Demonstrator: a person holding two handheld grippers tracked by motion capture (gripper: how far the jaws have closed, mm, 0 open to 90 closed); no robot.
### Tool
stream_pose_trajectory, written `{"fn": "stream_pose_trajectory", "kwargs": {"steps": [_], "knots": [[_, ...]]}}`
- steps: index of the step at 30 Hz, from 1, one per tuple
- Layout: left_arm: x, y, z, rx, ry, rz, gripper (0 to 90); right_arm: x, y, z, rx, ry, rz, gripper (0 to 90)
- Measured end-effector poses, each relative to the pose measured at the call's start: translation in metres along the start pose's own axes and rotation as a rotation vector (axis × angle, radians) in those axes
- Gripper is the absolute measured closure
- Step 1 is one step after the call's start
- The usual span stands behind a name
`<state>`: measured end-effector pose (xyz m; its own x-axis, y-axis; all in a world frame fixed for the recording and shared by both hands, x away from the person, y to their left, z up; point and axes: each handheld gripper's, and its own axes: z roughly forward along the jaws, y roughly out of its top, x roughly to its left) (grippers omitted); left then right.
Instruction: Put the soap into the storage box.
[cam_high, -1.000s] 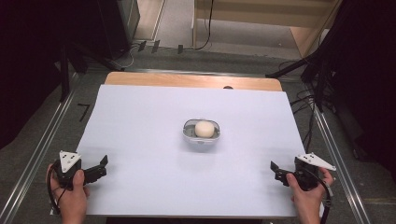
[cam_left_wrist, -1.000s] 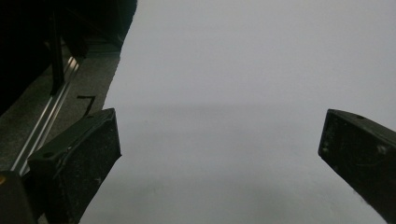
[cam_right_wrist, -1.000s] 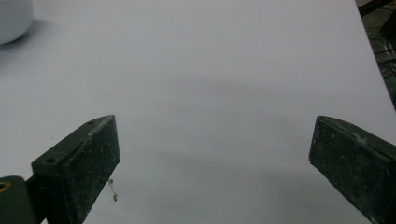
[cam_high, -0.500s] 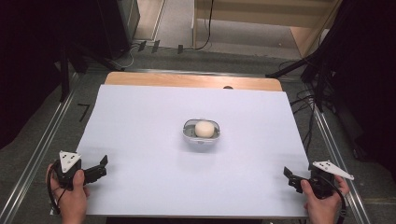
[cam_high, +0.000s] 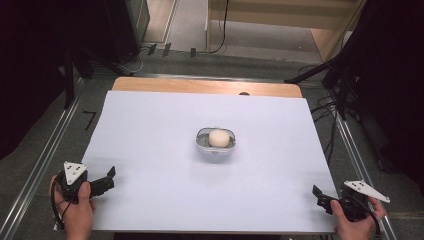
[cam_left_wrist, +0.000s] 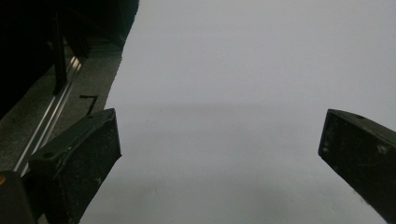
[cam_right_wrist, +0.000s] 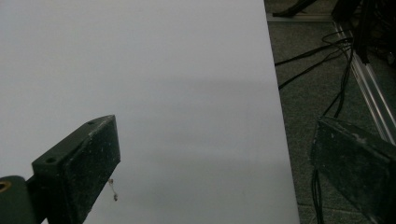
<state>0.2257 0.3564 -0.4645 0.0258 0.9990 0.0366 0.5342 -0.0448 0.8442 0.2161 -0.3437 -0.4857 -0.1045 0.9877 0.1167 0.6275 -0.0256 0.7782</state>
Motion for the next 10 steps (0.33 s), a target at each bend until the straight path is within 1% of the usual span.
{"fn": "stream_pose_trajectory", "kwargs": {"steps": [2,4,5,10], "knots": [[-0.0001,0.0002,0.0002,0.005,0.003,0.003,0.0,0.0035,-0.0023,0.0015,-0.004,-0.007,-0.009,3.9],[-0.0001,0.0004,0.0004,0.008,0.003,0.004,0.0,0.0063,-0.0029,0.0019,-0.008,-0.018,-0.037,4.3],[-0.0001,0.0005,0.0007,0.01,0.003,0.004,0.0,0.0073,-0.0033,0.0022,-0.011,-0.019,-0.043,4.4],[0.0004,0.0006,0.0008,0.012,-0.003,-0.001,0.0,0.0059,-0.0042,0.0019,-0.019,-0.02,-0.015,5.5]]}}
